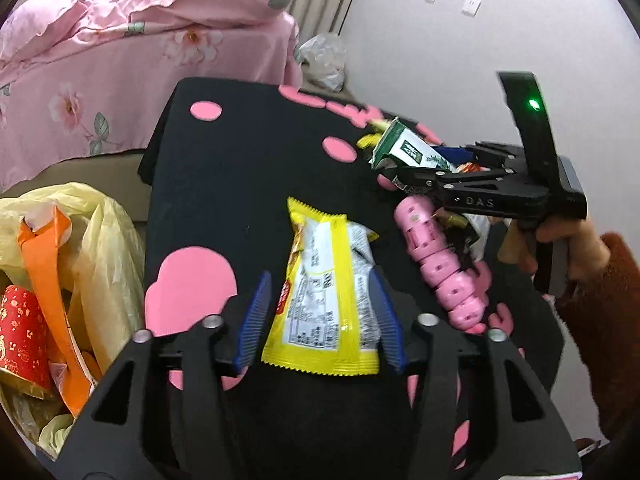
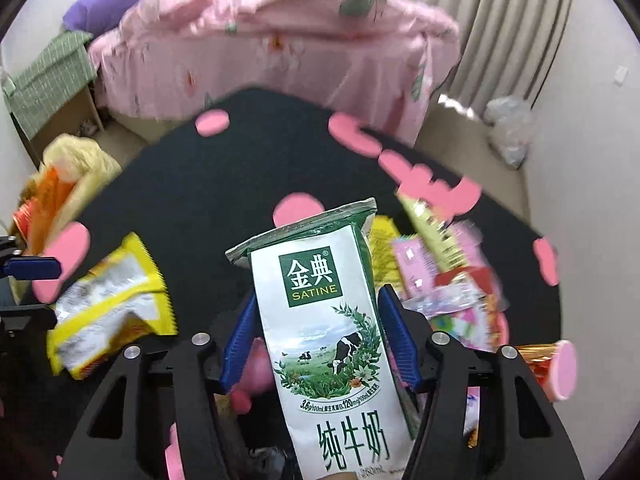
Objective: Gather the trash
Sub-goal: 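Grasp the yellow snack wrapper with the left tool while the right tool grasps the milk carton, then carry the wrapper and milk carton to the yellow trash bag and release them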
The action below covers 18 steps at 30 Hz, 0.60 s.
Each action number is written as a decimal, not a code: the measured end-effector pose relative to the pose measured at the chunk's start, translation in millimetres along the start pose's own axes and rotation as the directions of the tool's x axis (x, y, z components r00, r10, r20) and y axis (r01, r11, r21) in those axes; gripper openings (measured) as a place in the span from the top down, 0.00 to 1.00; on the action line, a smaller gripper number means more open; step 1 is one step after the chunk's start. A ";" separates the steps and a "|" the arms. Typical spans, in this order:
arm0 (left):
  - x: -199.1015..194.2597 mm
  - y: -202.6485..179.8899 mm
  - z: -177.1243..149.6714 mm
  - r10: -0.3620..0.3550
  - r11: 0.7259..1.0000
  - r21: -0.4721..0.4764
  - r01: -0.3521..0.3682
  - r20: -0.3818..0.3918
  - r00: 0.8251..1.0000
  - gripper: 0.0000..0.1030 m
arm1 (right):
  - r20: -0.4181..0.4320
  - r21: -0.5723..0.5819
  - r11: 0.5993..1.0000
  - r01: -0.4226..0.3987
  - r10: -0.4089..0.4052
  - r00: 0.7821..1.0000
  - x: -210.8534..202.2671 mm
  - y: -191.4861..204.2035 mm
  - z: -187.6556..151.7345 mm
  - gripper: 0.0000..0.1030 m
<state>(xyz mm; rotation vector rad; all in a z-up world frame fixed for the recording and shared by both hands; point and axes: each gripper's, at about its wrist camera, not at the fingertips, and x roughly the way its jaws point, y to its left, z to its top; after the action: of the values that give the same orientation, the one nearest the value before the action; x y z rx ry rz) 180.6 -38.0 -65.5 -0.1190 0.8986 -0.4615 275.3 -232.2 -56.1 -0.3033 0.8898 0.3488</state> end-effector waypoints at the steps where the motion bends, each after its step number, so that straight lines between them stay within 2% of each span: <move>1: -1.6 0.2 1.1 -0.009 1.000 -0.001 0.009 0.008 1.000 0.47 | 0.021 0.012 1.000 0.000 0.000 1.000 -9.4 -1.3 -0.8 0.49; 8: 3.9 -5.1 2.4 -0.012 1.000 0.011 0.012 -0.001 1.000 0.44 | 0.135 0.065 0.998 0.005 -0.014 0.991 -78.4 -12.8 -16.1 0.50; 11: 9.5 -5.9 1.3 0.000 1.000 0.001 0.000 -0.012 1.000 0.44 | 0.198 0.091 0.996 0.014 -0.032 0.980 -105.9 -14.6 -25.4 0.50; 18: 26.0 -0.4 7.4 0.039 0.999 -0.017 -0.040 -0.042 0.998 0.44 | 0.282 0.176 0.984 0.008 -0.058 0.958 -143.3 -16.0 -46.5 0.51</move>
<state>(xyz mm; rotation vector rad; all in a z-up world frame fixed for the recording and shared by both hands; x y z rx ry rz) 200.0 -50.3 -79.6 -0.1083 0.9450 -0.4201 166.3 -289.4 32.3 -0.1023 0.6230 0.2735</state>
